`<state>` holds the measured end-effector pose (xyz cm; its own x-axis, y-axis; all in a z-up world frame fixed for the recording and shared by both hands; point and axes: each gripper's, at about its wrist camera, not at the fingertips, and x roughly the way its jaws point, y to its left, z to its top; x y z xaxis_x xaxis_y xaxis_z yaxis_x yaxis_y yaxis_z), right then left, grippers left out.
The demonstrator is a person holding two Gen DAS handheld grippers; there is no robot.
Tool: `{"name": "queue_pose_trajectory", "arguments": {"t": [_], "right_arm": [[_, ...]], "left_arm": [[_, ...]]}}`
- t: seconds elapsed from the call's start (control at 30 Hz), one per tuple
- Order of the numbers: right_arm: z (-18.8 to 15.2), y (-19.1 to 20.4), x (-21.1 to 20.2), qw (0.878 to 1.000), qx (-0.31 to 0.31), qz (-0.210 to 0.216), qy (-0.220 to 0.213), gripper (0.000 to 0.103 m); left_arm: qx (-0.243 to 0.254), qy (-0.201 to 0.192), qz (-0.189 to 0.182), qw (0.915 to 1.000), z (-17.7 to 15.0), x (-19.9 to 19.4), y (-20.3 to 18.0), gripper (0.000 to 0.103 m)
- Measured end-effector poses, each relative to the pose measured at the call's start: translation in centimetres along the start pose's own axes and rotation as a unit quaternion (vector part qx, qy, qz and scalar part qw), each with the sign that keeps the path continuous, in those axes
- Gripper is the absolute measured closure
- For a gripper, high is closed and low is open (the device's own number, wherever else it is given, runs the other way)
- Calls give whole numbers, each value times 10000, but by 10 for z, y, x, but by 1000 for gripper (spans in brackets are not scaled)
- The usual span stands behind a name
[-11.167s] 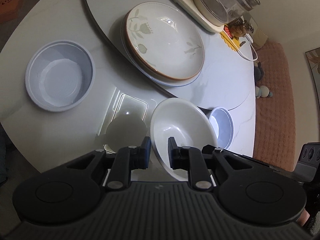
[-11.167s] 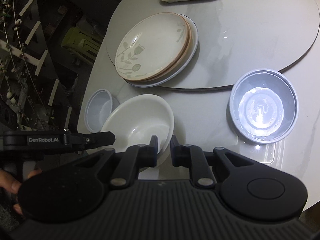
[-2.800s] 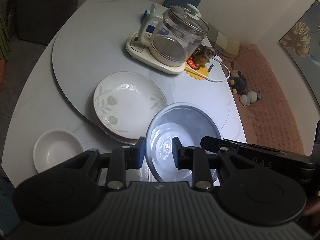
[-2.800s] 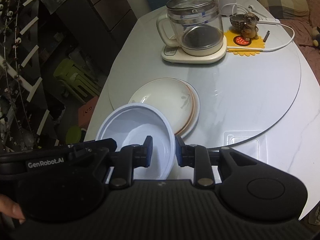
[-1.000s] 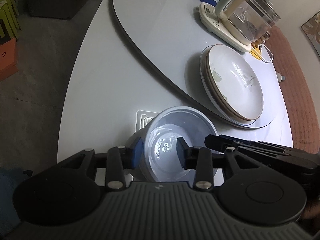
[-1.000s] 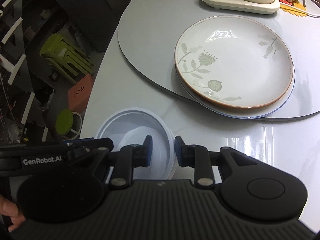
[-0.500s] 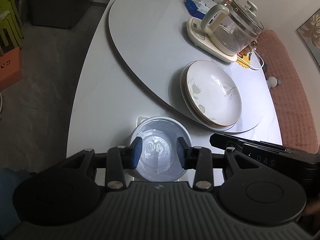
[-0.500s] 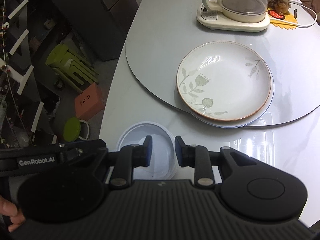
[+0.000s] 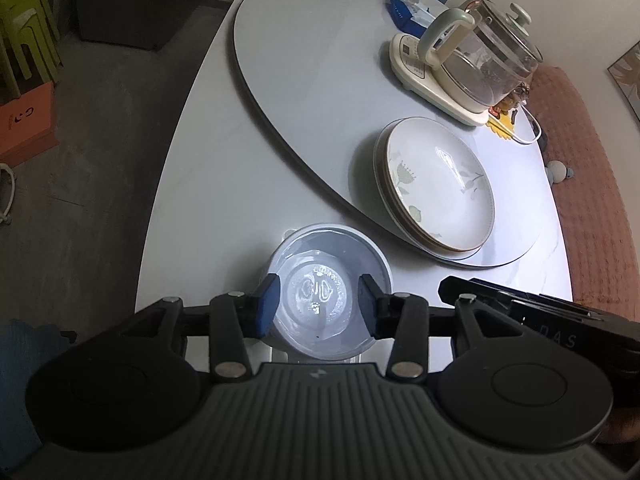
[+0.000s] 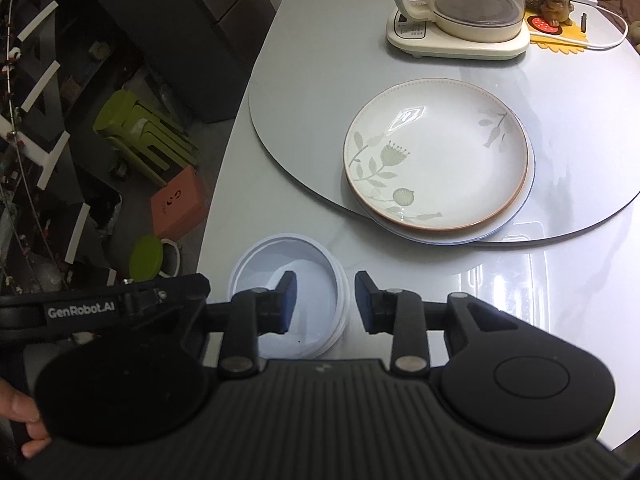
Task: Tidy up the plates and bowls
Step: 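Carry the light-blue bowl with the right gripper over the leaf-pattern plate stack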
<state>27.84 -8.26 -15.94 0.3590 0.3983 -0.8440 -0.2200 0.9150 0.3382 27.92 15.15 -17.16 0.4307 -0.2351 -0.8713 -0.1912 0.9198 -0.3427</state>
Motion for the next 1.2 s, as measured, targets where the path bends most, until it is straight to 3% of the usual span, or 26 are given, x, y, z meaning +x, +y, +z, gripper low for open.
{"name": "queue_pose_trajectory", "arguments": {"t": [0.1, 0.77, 0.93, 1.1, 1.2], "right_arm": [[-2, -3, 10, 9999, 0, 31, 148, 61], [-17, -13, 94, 9966, 307, -13, 760, 61], [-16, -14, 104, 9963, 348, 39, 785, 63], [-16, -18, 110, 9947, 497, 186, 886, 71], [-15, -16, 110, 9951, 466, 211, 850, 73]], "left_arm": [[-148, 45, 54, 9999, -1, 10, 7, 42], [-387, 581, -157, 9974, -11, 95, 41, 44], [-456, 591, -225, 9970, -19, 105, 45, 54], [-451, 572, -324, 9968, -26, 113, 46, 64], [-505, 505, -361, 9968, -29, 112, 48, 65]]}}
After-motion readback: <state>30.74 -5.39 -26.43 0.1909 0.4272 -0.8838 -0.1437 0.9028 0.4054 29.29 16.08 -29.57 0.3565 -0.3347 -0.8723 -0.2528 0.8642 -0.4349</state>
